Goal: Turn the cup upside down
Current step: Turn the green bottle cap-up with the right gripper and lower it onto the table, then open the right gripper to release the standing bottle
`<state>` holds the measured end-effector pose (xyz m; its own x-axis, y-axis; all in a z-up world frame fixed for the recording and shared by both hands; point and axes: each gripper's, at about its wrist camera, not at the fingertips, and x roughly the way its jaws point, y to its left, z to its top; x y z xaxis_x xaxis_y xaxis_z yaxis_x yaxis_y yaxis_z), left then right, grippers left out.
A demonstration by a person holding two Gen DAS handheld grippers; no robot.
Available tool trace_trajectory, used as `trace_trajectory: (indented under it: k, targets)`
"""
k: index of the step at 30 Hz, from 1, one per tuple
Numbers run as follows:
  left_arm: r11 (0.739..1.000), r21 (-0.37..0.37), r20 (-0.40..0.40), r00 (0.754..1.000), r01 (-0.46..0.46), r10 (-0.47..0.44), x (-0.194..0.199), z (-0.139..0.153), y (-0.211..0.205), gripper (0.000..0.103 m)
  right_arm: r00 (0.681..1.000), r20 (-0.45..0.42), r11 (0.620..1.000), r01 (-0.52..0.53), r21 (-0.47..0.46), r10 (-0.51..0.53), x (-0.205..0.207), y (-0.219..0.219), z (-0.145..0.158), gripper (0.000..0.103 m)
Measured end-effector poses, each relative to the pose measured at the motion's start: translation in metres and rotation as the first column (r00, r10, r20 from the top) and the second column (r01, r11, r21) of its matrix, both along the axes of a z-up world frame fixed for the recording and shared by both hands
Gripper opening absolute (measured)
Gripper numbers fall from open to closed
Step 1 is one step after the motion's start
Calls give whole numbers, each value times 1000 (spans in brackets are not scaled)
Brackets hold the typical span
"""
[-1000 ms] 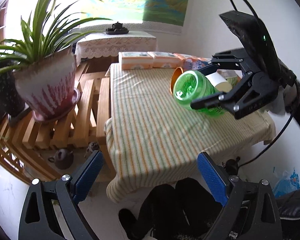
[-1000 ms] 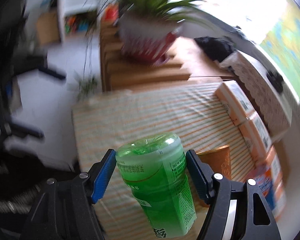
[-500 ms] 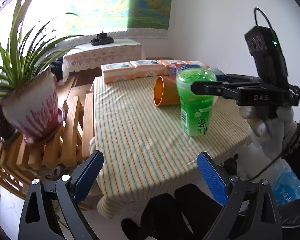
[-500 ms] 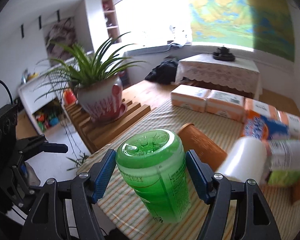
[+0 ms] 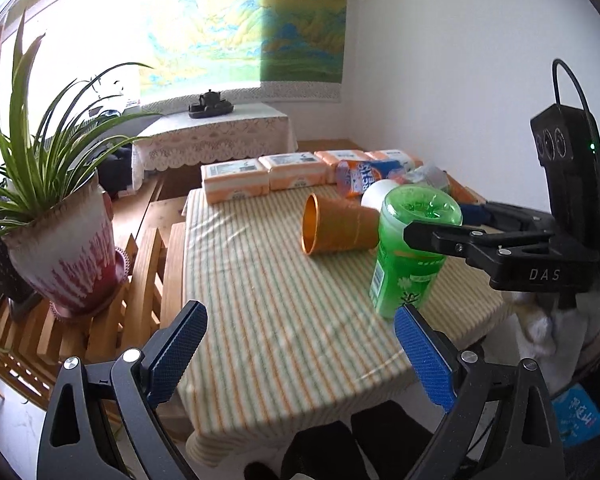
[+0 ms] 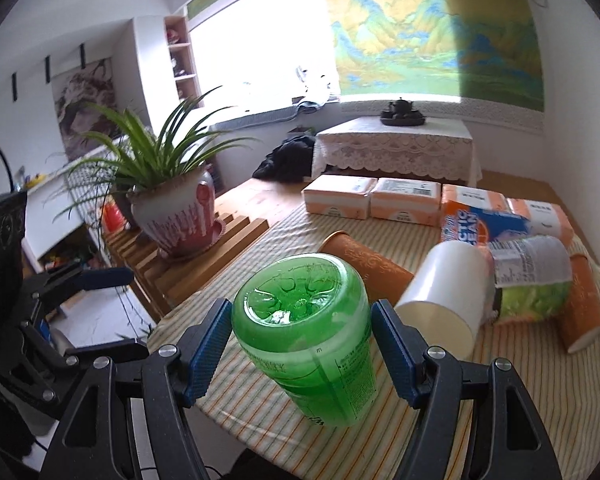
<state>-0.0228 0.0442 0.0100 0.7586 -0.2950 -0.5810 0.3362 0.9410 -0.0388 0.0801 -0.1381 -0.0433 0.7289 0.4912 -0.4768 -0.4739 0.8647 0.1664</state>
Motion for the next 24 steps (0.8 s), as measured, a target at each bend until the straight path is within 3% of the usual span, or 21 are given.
trace_trajectory:
  k: [5, 24]
  targets:
    - [1000, -8, 4, 1000, 8, -8, 3, 0, -8, 97, 999, -10, 999, 37, 37, -36, -1, -12, -4, 68]
    - [1000, 11, 29, 999, 14, -15, 0, -4, -22, 97, 996, -4, 996, 84, 31, -84, -18, -19, -7, 68]
